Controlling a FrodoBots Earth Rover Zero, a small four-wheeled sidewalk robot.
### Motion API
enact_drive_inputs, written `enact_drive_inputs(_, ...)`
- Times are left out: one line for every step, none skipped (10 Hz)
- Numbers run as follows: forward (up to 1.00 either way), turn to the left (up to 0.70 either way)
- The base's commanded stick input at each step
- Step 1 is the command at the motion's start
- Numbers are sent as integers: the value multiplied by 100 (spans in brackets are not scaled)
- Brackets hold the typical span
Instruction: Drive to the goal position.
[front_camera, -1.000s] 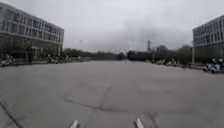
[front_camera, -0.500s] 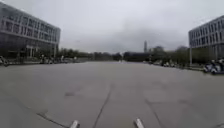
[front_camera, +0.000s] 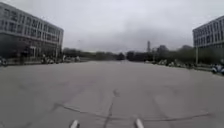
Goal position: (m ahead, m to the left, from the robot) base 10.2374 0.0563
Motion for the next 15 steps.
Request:
enact_drive_inputs(100,1)
enact_drive_inputs(100,1)
enact_drive_inputs(100,1)
enact_drive_inputs(100,1)
enact_drive_inputs(100,1)
enact_drive_inputs(100,1)
enact_drive_inputs(100,1)
enact_drive_inputs(100,1)
enact_drive_inputs(100,1)
enact_drive_inputs(100,1)
enact_drive_inputs(100,1)
enact_drive_inputs(100,1)
enact_drive_inputs(100,1)
enact_drive_inputs(100,1)
enact_drive_inputs(100,1)
